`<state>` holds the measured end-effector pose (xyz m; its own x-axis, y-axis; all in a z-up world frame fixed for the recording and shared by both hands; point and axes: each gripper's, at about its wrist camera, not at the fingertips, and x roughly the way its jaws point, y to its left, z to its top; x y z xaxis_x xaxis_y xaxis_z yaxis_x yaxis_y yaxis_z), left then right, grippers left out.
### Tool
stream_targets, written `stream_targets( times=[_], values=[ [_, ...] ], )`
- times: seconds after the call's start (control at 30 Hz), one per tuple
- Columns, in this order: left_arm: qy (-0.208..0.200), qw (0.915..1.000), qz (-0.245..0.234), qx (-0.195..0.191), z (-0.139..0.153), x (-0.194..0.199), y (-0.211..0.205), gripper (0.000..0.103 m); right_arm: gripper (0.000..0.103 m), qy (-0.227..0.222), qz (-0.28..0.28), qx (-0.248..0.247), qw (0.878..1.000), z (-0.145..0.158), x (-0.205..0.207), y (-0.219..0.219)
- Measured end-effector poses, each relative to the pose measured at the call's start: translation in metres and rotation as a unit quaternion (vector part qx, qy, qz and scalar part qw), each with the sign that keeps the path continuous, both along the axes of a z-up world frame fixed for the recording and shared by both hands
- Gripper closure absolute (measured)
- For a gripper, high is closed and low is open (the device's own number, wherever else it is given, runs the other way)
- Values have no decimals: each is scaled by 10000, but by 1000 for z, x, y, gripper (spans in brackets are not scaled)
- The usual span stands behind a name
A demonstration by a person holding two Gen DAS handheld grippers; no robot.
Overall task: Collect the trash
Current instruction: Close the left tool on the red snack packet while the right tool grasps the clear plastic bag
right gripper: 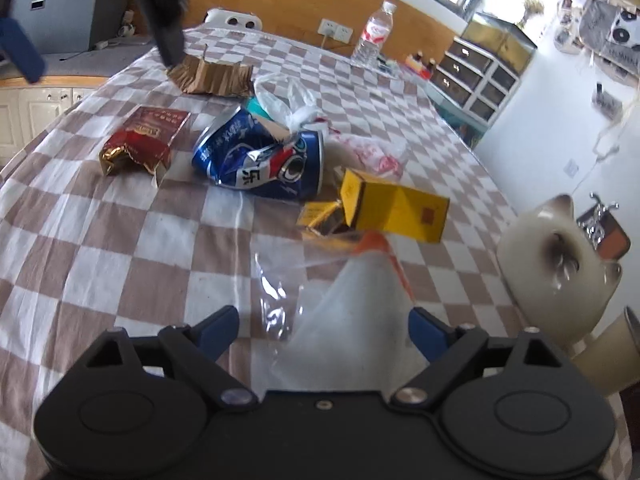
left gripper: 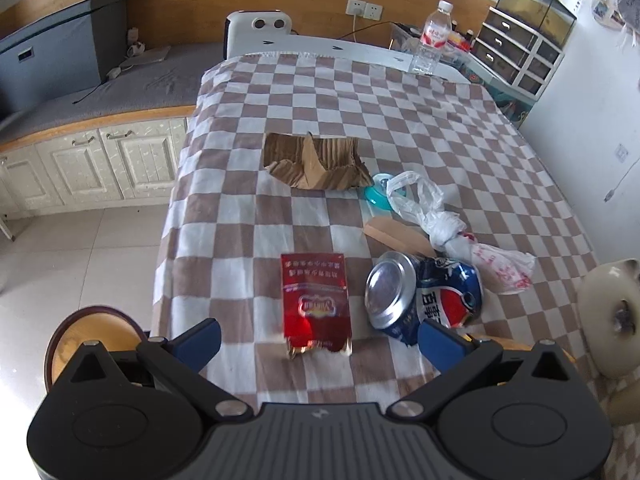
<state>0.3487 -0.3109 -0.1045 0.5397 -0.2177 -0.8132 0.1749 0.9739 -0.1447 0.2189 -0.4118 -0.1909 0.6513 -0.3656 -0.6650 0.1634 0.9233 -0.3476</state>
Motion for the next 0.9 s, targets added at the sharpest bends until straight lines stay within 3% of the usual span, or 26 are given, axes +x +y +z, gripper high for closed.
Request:
stream_targets(
  times=[0.1, 0.37, 0.57, 0.73, 0.8, 0.9],
  values=[
    [59, 9999, 31, 83, -11, 13, -6, 0, 33, 10, -81, 126, 9999, 4, -1, -8],
    [-239, 9982, -166, 516, -31, 30, -22, 5, 48, -112, -375, 1398, 9894, 39, -13, -50],
    [-276, 9957, -426, 778, -46, 36, -33, 19, 57, -257, -622, 2435, 9676, 69, -28, -76],
    [-319, 9911, -603, 1140, -62, 42, -43, 24, 59, -151, -835, 3152, 9452, 80, -44, -88],
    [-238, 9893, -647, 1289, -70, 46, -44, 26, 59, -41, -967, 3305, 9388, 78, -50, -92],
    [-270, 9900, -701, 1197, -72, 47, -40, 28, 59, 121, -1057, 3306, 9378, 74, -59, -93]
  ],
)
